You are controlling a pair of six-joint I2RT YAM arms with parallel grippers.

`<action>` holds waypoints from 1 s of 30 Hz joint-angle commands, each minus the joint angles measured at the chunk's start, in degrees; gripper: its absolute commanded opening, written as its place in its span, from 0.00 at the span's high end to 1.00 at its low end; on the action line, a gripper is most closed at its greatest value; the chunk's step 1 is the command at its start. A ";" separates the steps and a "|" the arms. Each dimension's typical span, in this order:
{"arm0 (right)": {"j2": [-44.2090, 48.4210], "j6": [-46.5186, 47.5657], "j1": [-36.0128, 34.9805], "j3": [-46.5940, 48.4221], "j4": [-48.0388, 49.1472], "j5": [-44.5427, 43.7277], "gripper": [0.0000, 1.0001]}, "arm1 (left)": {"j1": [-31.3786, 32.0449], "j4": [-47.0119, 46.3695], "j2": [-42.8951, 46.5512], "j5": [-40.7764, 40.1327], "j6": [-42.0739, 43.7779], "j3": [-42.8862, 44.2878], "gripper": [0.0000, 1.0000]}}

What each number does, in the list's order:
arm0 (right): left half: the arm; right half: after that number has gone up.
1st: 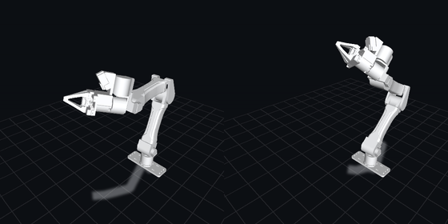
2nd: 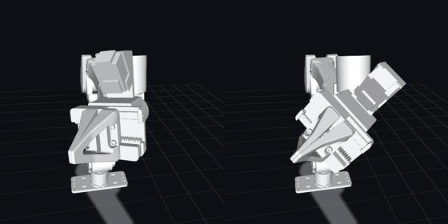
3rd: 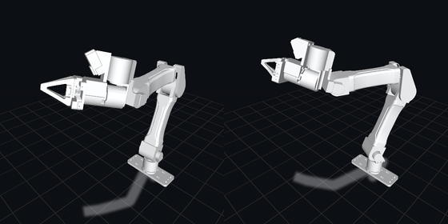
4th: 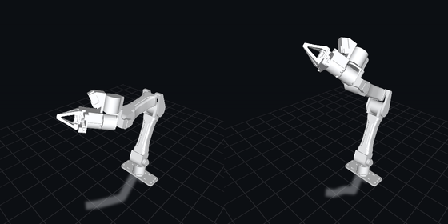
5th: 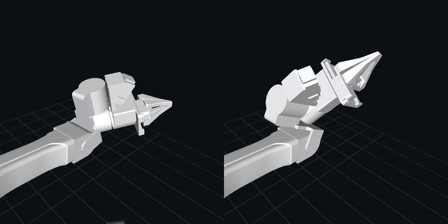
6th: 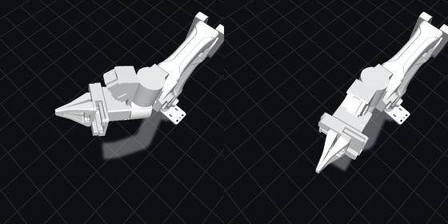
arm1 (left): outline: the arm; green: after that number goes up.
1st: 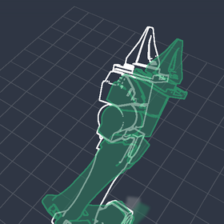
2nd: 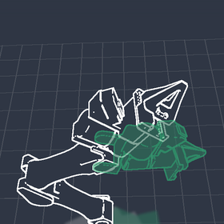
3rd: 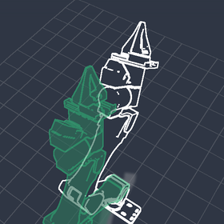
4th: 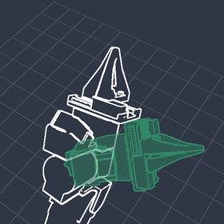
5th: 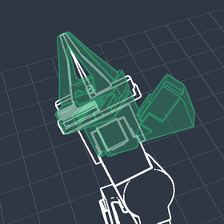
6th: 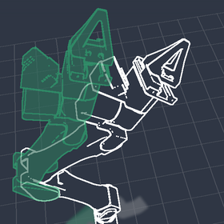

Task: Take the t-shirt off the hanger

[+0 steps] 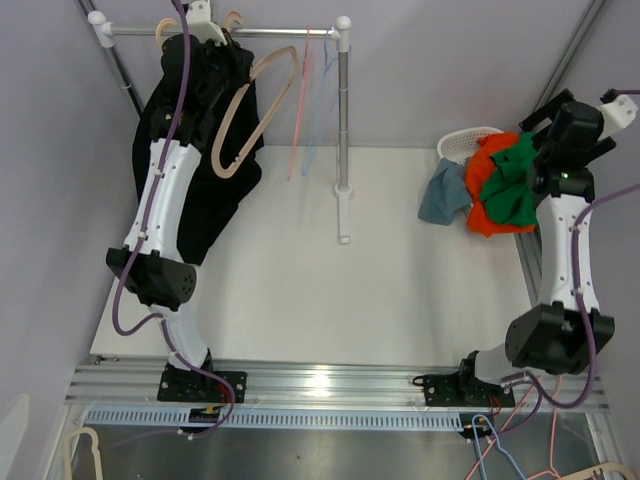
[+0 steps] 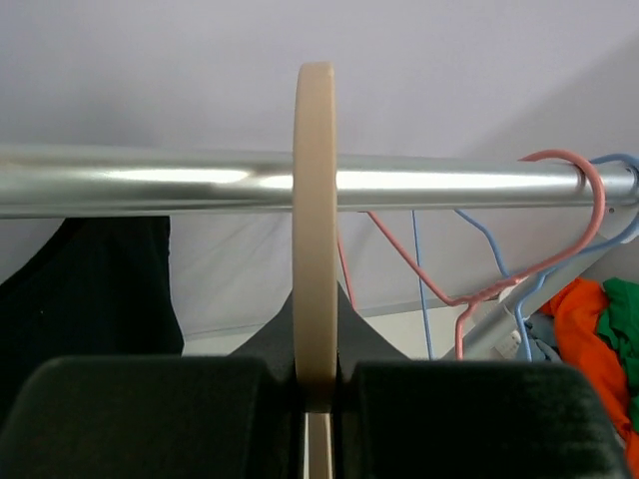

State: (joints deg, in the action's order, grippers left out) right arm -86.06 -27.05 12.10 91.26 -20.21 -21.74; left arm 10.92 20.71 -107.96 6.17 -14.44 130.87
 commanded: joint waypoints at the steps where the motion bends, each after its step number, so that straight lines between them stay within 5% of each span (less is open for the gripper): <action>1: 3.53 1.48 0.38 -1.61 3.85 -0.42 0.01 | 1.82 -8.13 4.51 -1.16 2.74 -2.81 0.99; 7: 5.11 2.26 -1.28 -2.31 3.59 2.84 0.00 | 3.23 -2.69 -4.18 1.55 2.49 9.93 0.99; 30: 17.40 4.81 -10.77 -7.50 8.43 10.75 0.01 | 7.19 -1.73 -7.61 1.12 6.44 7.20 0.99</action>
State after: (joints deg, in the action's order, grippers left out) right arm -72.23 -24.03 3.40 84.60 -15.07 -12.78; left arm 18.39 19.35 -114.26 7.70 -8.91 136.73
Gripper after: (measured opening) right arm 0.993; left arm 0.053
